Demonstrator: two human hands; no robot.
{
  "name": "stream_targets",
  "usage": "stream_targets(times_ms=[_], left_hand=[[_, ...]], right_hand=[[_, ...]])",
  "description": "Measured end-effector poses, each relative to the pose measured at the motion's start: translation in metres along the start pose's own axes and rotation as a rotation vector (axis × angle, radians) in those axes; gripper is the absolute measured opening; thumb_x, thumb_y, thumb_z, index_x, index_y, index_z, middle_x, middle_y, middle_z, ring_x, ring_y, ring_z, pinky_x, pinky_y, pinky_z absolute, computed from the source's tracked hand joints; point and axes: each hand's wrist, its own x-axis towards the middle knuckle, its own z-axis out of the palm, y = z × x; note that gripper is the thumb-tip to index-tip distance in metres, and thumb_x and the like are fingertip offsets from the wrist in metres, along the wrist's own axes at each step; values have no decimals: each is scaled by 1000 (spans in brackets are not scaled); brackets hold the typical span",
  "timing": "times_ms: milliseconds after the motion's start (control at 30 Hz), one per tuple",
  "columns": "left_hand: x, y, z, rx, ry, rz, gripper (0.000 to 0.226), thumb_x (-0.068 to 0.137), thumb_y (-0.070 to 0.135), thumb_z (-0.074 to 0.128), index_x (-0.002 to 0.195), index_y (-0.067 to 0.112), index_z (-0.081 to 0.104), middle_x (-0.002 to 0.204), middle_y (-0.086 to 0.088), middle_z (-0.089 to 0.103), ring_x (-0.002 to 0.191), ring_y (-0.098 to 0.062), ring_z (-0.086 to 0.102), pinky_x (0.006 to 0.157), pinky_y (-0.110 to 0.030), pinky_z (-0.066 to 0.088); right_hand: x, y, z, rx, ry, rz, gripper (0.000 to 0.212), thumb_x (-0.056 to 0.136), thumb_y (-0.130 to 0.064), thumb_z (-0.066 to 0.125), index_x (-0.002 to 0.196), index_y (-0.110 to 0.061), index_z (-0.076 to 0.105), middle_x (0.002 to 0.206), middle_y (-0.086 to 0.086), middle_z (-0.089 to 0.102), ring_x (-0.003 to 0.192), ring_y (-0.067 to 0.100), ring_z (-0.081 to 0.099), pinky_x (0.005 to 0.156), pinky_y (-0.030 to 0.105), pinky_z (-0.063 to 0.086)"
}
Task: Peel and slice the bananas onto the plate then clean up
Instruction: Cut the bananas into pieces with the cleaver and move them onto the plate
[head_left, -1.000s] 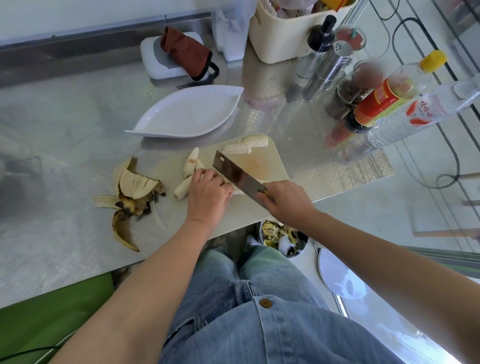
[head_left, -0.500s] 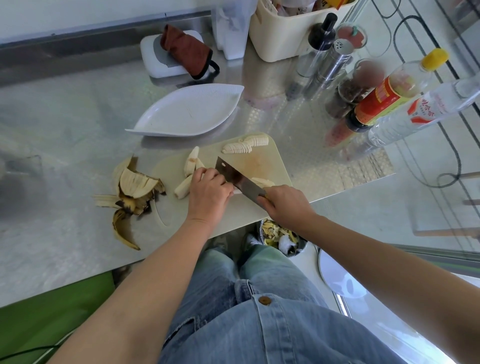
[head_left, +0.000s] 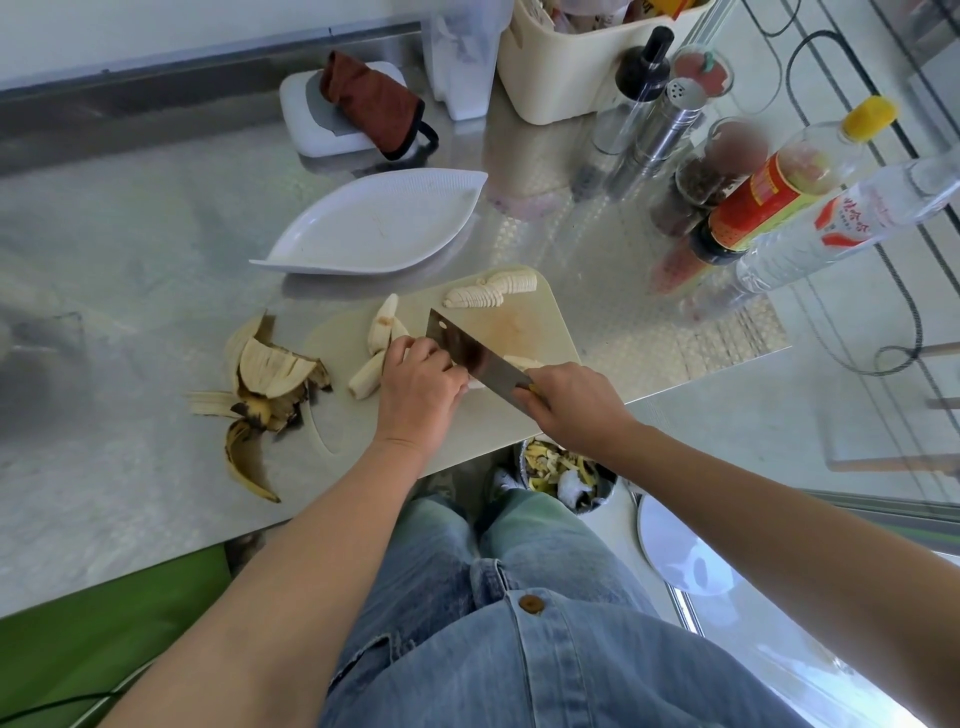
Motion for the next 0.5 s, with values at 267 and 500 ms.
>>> stream_targets(times_ms=[267, 500], left_hand=[[-1, 0, 1, -8, 5, 5, 6, 73, 18, 80, 72, 18, 74, 74, -1, 67, 83, -27, 57, 85, -39, 32], [-8, -6, 1, 19, 22, -22, 18, 74, 26, 79, 88, 17, 72, 88, -1, 68, 96, -27, 55, 91, -41, 36]], right_hand=[[-3, 5, 11, -27, -17, 23, 27, 98, -36, 42, 78, -19, 49, 70, 0, 50, 63, 22, 48, 57, 30, 40], [-4, 4, 3, 49, 37, 7, 30, 96, -31, 48, 70, -16, 42, 63, 0, 47, 59, 25, 44, 53, 31, 32]])
